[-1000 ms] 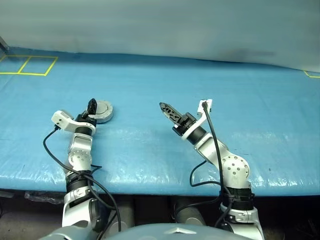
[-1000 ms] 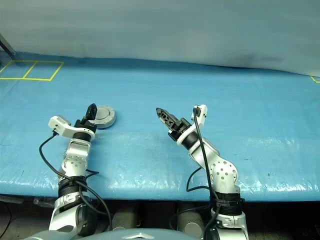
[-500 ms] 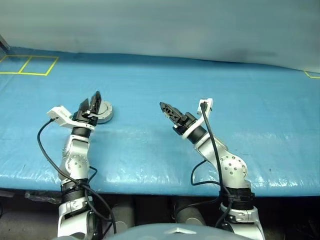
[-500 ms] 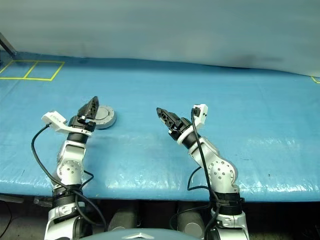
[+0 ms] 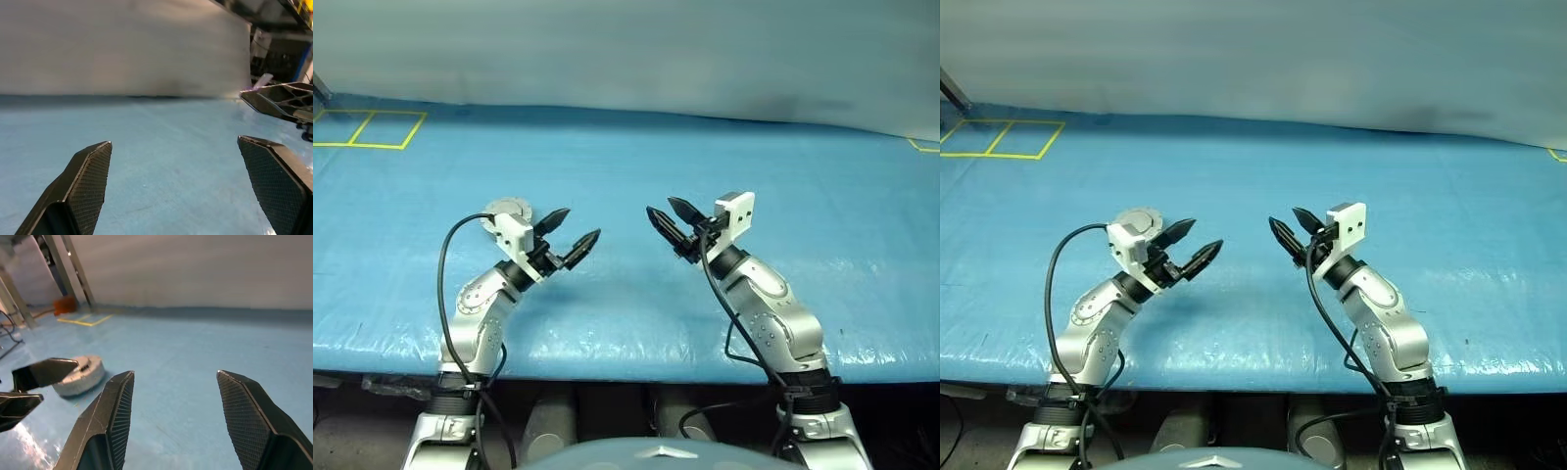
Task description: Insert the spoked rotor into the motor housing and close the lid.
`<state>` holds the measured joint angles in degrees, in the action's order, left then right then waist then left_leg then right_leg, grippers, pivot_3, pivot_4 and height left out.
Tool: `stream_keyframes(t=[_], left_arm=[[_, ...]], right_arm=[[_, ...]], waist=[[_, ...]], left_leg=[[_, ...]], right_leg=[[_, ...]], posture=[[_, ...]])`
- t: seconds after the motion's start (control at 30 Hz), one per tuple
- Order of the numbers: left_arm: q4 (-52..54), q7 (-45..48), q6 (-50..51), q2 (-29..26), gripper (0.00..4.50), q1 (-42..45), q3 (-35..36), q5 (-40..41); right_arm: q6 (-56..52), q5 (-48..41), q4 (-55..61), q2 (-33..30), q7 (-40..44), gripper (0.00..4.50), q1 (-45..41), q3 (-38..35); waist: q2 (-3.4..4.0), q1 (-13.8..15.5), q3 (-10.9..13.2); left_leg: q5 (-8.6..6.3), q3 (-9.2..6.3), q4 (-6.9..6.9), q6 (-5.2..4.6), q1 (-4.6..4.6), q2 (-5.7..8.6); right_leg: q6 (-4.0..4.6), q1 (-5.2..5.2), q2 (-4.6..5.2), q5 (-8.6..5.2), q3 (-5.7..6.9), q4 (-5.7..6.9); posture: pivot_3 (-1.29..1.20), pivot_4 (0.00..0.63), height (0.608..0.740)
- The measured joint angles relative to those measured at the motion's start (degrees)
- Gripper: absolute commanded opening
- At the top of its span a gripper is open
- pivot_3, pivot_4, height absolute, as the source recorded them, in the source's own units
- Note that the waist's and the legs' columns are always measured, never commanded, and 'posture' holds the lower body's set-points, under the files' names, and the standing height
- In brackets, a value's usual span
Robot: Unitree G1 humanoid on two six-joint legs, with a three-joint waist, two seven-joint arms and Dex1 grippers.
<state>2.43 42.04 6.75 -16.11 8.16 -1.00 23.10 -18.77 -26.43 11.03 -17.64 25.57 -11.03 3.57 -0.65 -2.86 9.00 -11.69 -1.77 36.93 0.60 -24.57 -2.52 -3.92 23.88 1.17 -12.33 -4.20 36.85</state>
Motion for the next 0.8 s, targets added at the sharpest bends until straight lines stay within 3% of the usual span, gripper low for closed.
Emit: stream_keyframes(t=[0.33,0.53,0.8], left_arm=[[0.7,-2.1,-1.8,-0.4,4.46,-0.4,-2.6,-6.3],[1.8,-1.8,-0.6,-1.7,4.46,-1.5,-7.5,-9.5],[1.8,-3.2,0.1,-2.4,4.46,-1.8,-8.2,-12.2]], right_arm=[[4.9,11.6,-5.5,-5.6,4.7,2.87,1.1,3.2],[6.2,12.7,-6.6,-6.0,6.8,2.87,0.1,3.1],[7.6,14.6,-7.8,-6.4,7.7,2.87,-1.3,2.8]], waist=[[0.00,0.4,0.0],[0.01,0.6,0.0],[0.01,0.8,0.0]], left_leg=[[0.00,0.02,0.02,0.00,0.01,0.01],[0.00,0.03,0.01,0.00,0.03,0.00],[0.00,0.04,0.03,0.00,0.02,0.01]], right_leg=[[0.00,-0.01,0.01,0.00,-0.01,0.00],[0.00,-0.01,0.00,0.00,-0.01,0.02],[0.00,-0.01,0.02,0.00,-0.01,0.02]], posture=[[0.00,0.150,0.740],[0.00,0.150,0.740],[0.00,0.150,0.740]])
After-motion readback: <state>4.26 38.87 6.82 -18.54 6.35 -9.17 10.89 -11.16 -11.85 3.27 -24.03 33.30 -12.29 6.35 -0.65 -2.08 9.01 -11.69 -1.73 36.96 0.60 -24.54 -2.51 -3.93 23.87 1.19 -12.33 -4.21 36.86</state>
